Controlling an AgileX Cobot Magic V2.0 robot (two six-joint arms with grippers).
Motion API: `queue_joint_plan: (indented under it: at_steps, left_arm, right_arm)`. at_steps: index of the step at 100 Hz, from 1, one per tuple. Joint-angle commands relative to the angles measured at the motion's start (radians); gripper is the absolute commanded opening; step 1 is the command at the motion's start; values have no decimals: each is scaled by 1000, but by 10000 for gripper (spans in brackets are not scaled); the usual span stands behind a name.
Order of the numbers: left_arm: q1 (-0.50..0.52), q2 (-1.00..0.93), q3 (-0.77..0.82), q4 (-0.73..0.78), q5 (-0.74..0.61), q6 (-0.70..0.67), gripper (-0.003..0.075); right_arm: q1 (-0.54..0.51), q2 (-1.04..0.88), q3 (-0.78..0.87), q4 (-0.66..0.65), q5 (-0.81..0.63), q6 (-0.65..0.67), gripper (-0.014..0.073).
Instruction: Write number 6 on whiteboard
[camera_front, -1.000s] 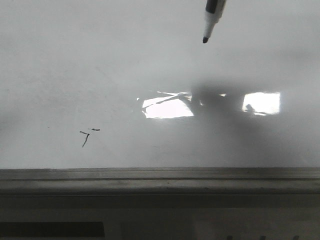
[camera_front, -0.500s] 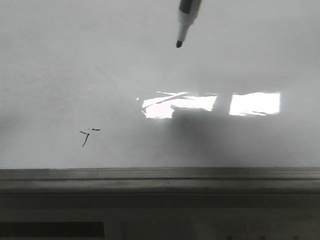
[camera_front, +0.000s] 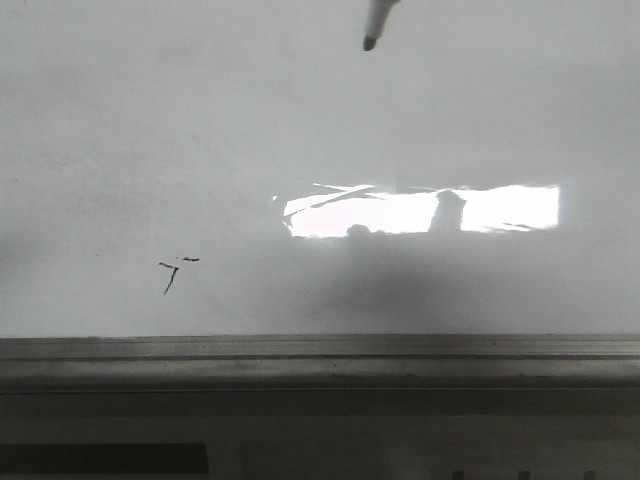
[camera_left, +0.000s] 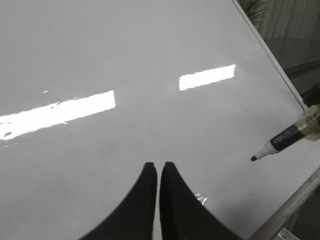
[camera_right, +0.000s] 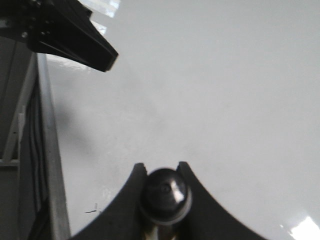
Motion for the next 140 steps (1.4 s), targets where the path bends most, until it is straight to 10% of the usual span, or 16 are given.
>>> queue_joint_plan:
  at_steps: [1,19,140]
  left_arm:
    - [3,0,-27,-3,-6,-6,-20]
    - [3,0,-27,-3,-6,-6,-20]
    - [3,0,-27,-3,-8,-6,-20]
  right_arm:
    - [21,-8,0,-294,-160,272,-43]
    - [38,15,83,-727,-407,653,-43]
    - [-103,250,114,-395,-725,629,-44]
